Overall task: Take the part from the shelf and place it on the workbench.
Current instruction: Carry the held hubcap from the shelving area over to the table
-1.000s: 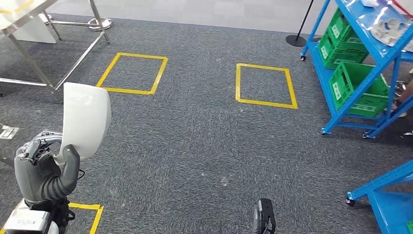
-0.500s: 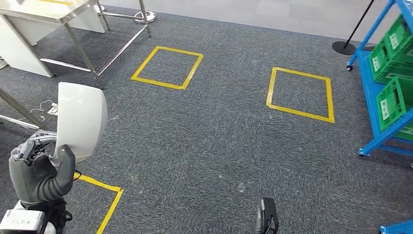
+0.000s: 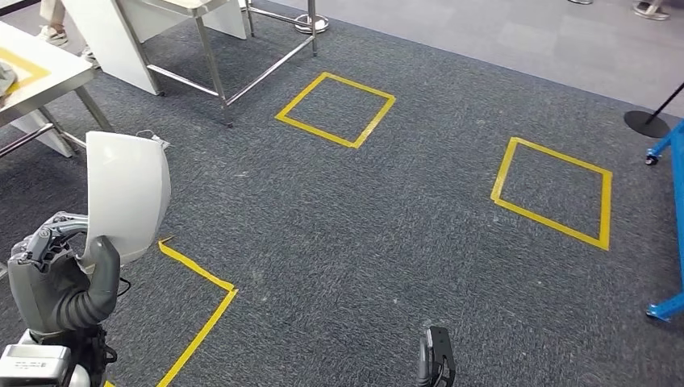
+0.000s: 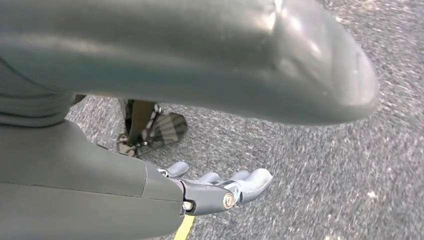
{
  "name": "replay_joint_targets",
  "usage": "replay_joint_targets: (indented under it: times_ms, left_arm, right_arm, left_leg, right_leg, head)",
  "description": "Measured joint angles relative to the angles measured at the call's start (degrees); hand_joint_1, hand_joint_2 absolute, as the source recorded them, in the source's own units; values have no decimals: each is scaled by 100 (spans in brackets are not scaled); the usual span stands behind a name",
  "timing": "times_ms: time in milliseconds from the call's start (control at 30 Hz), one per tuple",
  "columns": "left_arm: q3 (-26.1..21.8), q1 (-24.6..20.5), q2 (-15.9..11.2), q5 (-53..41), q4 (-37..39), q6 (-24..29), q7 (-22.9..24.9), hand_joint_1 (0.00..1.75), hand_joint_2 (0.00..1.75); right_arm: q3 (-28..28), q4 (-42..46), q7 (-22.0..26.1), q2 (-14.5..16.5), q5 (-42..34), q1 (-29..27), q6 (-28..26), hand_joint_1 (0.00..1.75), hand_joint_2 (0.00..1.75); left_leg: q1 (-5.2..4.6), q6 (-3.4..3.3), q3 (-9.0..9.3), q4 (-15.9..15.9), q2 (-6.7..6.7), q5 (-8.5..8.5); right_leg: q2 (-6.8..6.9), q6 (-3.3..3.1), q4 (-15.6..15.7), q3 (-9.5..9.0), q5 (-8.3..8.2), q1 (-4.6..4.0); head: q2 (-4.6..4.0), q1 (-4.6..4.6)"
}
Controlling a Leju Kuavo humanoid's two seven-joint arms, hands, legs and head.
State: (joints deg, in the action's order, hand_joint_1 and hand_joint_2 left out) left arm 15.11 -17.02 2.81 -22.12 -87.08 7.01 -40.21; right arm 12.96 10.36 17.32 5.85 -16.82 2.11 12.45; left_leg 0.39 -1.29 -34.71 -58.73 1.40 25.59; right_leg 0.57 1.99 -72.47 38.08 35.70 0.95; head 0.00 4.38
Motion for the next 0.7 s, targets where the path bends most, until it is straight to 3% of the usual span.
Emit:
replay_joint_targets:
  times_ms: [33,67,133,167,233,267,333,400,467,533,567,633,700]
  left_arm:
    - [-3,13,3,-16,3,18,1,175,175]
    - [-7,27,3,-29,5,36,1,175,175]
    - [-13,43,3,-37,6,54,1,175,175]
    - [-15,44,4,-34,5,58,1,175,175]
    - [-19,45,8,-23,2,59,1,175,175]
    - [-20,50,9,-16,1,59,1,175,175]
    - [-26,65,7,-4,0,58,9,175,175]
    - [-33,64,3,53,2,18,49,175,175]
    - [-36,48,9,160,7,-75,111,175,175]
    - [-37,51,12,223,22,-136,157,175,175]
    - [-39,57,10,229,32,-143,172,175,175]
    - [-53,59,8,228,44,-144,184,175,175]
    - [-74,38,9,225,47,-143,189,175,175]
  right_arm:
    - [0,0,-1,-2,-4,-9,-2,0,0]
    - [1,0,-1,-4,-17,-14,1,0,0]
    - [6,0,1,-8,-56,-14,31,0,0]
    - [10,-1,0,-10,-72,-13,51,0,0]
    - [17,-2,-1,-12,-76,-9,78,0,0]
    - [18,-2,-1,-12,-74,-6,83,0,0]
    - [21,-1,-1,-9,-80,3,85,0,0]
    - [32,0,5,-8,-87,10,84,0,0]
    - [43,-1,10,-9,-86,-2,83,0,0]
    - [45,-2,10,-10,-84,-19,82,0,0]
    - [46,-2,10,-10,-84,-20,83,0,0]
    - [46,-2,10,-9,-81,-9,87,0,0]
    - [46,-2,7,-9,-73,2,94,0,0]
  left_leg:
    - [1,-1,-8,-8,86,-3]
    - [4,3,-13,-20,173,-6]
    - [19,33,-17,-46,345,-10]
    - [18,65,-27,-62,426,-11]
    - [16,146,-63,-77,566,-25]
    - [17,192,-81,-65,631,-43]
    - [34,272,-120,-30,726,-85]
    - [17,322,-236,-213,473,36]
    - [-1,347,-532,-865,56,405]
    - [6,362,-835,-1556,-89,688]
    - [6,358,-862,-1651,-103,680]
    - [-1,328,-573,-1166,-168,384]
    - [-47,249,-146,-392,-425,135]
  right_leg:
    - [-15,6,-226,121,41,2]
    - [-21,7,-244,145,-30,6]
    - [-116,1,364,-124,-420,29]
    - [-268,2,763,-309,-567,46]
    - [-488,-20,1250,-527,-689,62]
    - [-517,-45,1301,-546,-667,52]
    - [-370,-128,1321,-563,-703,47]
    - [-215,-224,1361,-582,-741,59]
    - [-47,-285,1376,-579,-749,35]
    - [137,-305,1370,-575,-740,2]
    - [225,-310,1367,-575,-734,-6]
    - [384,-307,1358,-588,-716,-17]
    - [522,-273,1341,-608,-684,-40]
  head:
    - [0,2]
    - [0,1]
    - [0,2]
    - [0,0]
    - [0,-2]
    - [0,-3]
    - [0,-3]
    - [0,-29]
    - [0,-63]
    - [0,-71]
    - [0,-72]
    - [0,-73]
    - [0,-71]
